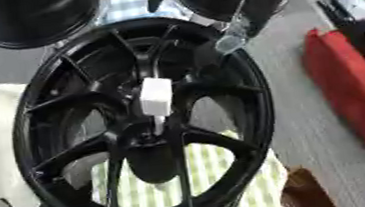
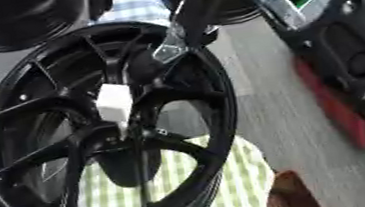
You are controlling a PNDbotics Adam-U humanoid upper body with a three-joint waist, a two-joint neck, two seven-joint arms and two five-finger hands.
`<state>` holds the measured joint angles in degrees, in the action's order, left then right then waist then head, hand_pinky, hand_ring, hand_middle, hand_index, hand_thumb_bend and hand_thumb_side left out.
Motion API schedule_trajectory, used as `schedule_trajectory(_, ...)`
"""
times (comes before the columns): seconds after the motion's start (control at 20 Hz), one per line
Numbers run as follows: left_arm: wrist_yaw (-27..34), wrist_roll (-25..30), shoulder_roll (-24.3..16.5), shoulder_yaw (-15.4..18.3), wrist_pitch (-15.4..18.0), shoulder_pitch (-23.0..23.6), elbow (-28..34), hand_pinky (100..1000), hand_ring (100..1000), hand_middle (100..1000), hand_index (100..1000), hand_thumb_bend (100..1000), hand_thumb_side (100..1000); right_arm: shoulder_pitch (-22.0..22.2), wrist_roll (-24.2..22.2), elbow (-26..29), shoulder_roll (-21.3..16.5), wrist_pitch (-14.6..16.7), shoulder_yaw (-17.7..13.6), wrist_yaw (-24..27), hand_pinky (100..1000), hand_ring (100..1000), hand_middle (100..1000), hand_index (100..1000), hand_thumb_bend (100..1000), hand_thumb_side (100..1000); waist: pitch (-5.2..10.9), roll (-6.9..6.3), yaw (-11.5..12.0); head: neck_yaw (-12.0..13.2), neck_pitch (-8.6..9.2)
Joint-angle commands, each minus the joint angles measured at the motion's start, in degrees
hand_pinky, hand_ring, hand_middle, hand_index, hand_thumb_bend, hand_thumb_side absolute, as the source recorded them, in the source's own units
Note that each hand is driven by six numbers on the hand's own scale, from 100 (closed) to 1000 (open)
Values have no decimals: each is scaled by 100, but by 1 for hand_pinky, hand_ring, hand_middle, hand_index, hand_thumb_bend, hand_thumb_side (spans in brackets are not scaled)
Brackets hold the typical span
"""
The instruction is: Pull the pin out of the wheel hub.
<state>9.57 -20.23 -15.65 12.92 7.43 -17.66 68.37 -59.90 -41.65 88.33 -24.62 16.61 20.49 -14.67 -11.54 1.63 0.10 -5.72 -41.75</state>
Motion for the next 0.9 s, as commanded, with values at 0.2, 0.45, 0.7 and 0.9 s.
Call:
schedule_trajectory(0.2, -12, -12, -136, 25, -6, -73, 40, 694, 627, 525, 726, 464, 603, 40, 508, -206, 75, -583, 136, -610, 741, 726, 673, 749, 479, 417, 141, 6, 26, 3, -47)
schedule_trajectory(0.45, -2, -10, -143, 22, -5, -78, 26, 694, 628, 526, 726, 462, 604, 152, 915, -274, 110, -1072, 262, -983, 729, 716, 666, 755, 491, 430, 141, 14, 33, 2, -89)
schedule_trajectory(0.7, 2, -9, -153, 21, -5, -75, 22, 694, 628, 526, 726, 461, 604, 263, 1065, -98, 107, -1582, 363, -1462, 733, 723, 667, 768, 559, 442, 151, 29, 31, 18, -134)
schedule_trajectory(0.9, 0, -6, -163, 19, -6, -75, 19, 694, 629, 526, 726, 461, 605, 374, 1100, 203, 108, -1945, 456, -1859, 737, 726, 659, 775, 558, 445, 152, 40, 33, 26, -179)
